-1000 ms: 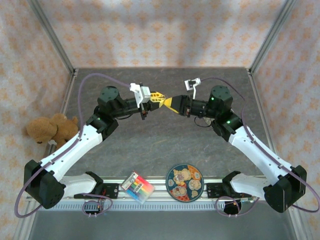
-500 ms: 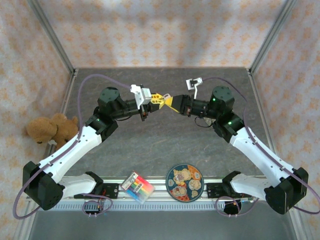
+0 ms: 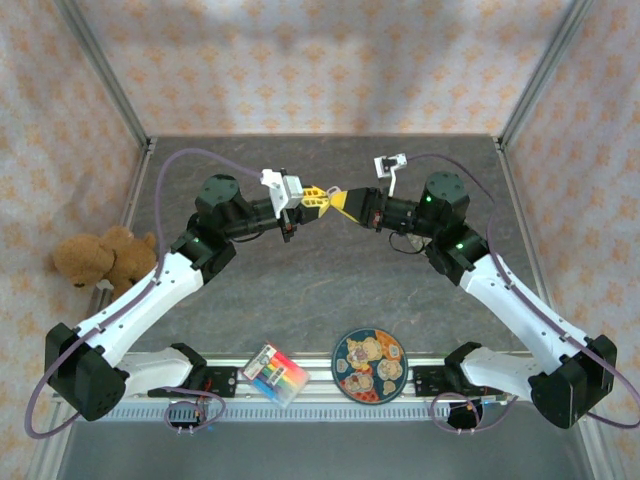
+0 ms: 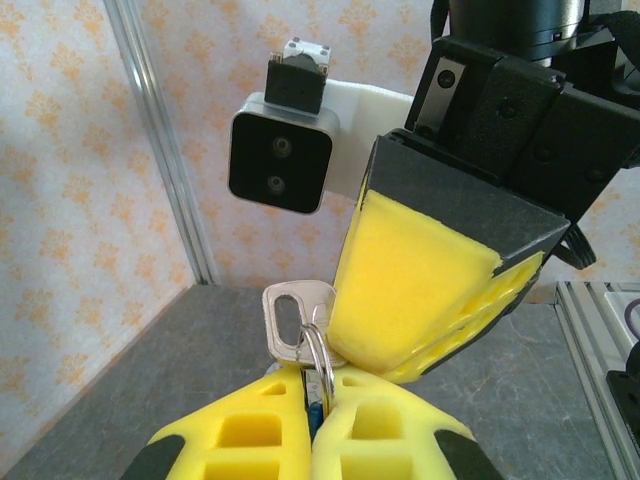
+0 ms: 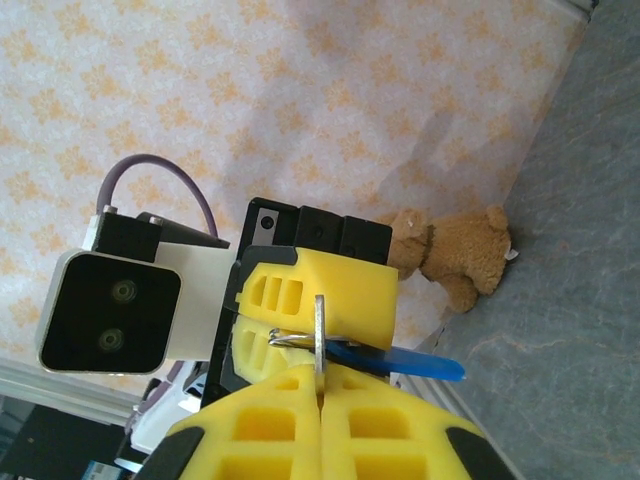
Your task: Remove the keys from the keyring
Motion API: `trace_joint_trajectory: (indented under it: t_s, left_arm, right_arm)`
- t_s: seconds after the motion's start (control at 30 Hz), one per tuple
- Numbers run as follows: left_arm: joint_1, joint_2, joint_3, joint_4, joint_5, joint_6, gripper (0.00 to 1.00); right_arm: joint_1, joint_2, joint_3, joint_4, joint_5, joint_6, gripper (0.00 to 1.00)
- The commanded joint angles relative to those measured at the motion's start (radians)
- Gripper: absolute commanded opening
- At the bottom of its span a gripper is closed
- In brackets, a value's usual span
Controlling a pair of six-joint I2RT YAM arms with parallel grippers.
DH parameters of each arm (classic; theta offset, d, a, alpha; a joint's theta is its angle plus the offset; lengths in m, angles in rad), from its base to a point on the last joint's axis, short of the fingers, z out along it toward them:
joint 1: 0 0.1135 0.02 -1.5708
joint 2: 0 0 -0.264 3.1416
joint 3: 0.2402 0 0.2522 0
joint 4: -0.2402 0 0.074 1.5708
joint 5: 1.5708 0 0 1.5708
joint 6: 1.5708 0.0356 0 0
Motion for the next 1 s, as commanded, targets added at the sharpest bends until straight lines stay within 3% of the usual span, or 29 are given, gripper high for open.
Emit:
trace_joint_trajectory:
  t_s: [0.0,0.1,0.27,0.37,0.63,0.83,0.97]
  left_arm:
    - [-0.018,-0.034,0.006,0.007,0.019,0.024,0.00]
    - [-0.018,-0.045,0.000,0.004,0.022,0.018,0.00]
    - [-0.021,-0.063,-0.015,0.024,0.060,-0.020,0.00]
    - [-0.027,-0.076,-0.022,0.028,0.064,-0.028,0.00]
    - [-0.034,-0.091,-0.041,0.130,0.103,-0.124,0.00]
    - [-0.047,-0.101,-0.034,0.132,0.121,-0.149,0.00]
    - [-0.047,-0.110,-0.050,0.184,0.125,-0.200,0.00]
  right_arm:
    - [-0.003,-0.019,0.041,0.000,0.040,-0.050,0.00]
    - [-0.003,-0.058,0.040,-0.068,0.070,-0.154,0.00]
    - [0.001,-0.152,0.062,-0.300,0.206,-0.521,0.00]
    - [0.009,-0.199,0.060,-0.356,0.222,-0.671,0.00]
    - [0.116,-0.332,-0.035,-0.321,0.302,-0.899,0.00]
    - [0.219,-0.341,-0.029,-0.391,0.393,-1.029,0.00]
    - [0.250,-0.353,-0.040,-0.392,0.378,-1.064,0.00]
